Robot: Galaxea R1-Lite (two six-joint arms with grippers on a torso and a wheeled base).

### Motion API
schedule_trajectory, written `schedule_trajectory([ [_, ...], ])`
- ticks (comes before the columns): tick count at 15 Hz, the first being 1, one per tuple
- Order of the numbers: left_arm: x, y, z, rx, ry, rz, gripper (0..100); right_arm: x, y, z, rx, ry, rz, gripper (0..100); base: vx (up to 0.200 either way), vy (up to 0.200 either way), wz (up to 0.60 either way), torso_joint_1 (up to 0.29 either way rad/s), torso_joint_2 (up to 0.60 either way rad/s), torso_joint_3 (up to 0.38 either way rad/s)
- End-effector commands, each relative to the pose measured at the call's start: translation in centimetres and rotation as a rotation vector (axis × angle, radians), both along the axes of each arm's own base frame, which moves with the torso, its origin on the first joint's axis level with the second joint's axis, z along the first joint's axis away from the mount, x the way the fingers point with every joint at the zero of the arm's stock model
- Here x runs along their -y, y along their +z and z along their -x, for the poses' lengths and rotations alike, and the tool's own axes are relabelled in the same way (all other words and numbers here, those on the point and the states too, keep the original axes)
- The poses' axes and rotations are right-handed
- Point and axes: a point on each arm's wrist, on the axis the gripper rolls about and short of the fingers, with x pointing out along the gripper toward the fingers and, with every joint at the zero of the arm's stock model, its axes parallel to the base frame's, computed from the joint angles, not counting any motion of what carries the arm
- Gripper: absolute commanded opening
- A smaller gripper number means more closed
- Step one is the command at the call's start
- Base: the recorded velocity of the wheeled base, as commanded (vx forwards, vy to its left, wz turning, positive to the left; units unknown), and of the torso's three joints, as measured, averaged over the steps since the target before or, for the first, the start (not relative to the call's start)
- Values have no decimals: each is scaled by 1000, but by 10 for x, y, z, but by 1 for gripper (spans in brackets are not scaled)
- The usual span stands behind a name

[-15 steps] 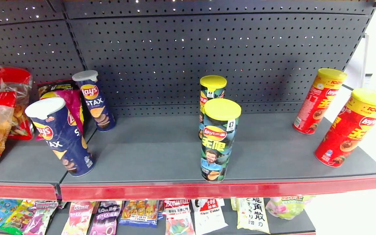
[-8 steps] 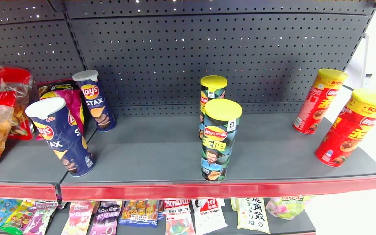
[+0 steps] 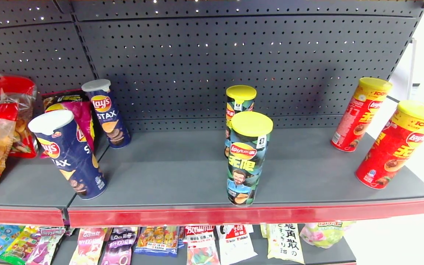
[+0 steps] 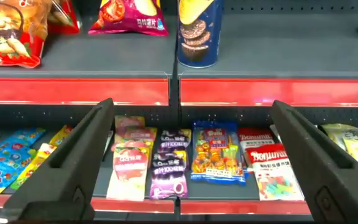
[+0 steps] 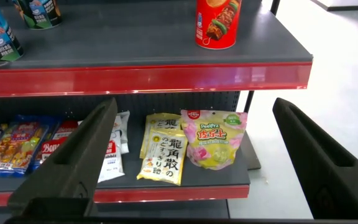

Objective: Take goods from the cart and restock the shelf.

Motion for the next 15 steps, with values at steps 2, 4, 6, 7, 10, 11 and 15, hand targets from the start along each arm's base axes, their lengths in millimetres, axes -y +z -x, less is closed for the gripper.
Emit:
schedule_trajectory([
  [2, 0, 0, 0, 2, 0, 0, 100, 0, 0, 0, 1, 0, -2, 100, 0, 0, 0, 0, 0, 0],
  [4, 0, 0, 0, 3, 0, 0, 100, 0, 0, 0, 3, 0, -5, 100, 0, 0, 0, 0, 0, 0],
  [6, 0, 0, 0, 3, 0, 0, 100, 0, 0, 0, 1, 0, -5, 100, 0, 0, 0, 0, 0, 0],
  [7, 0, 0, 0, 3, 0, 0, 100, 0, 0, 0, 1, 0, -3, 100, 0, 0, 0, 0, 0, 0],
  [10, 0, 0, 0, 5, 0, 0, 100, 0, 0, 0, 1, 0, -2, 100, 0, 0, 0, 0, 0, 0],
  [11, 0, 0, 0, 3, 0, 0, 100, 0, 0, 0, 1, 0, 1, 100, 0, 0, 0, 0, 0, 0],
  [15, 0, 0, 0, 3, 0, 0, 100, 0, 0, 0, -1, 0, 0, 100, 0, 0, 0, 0, 0, 0],
])
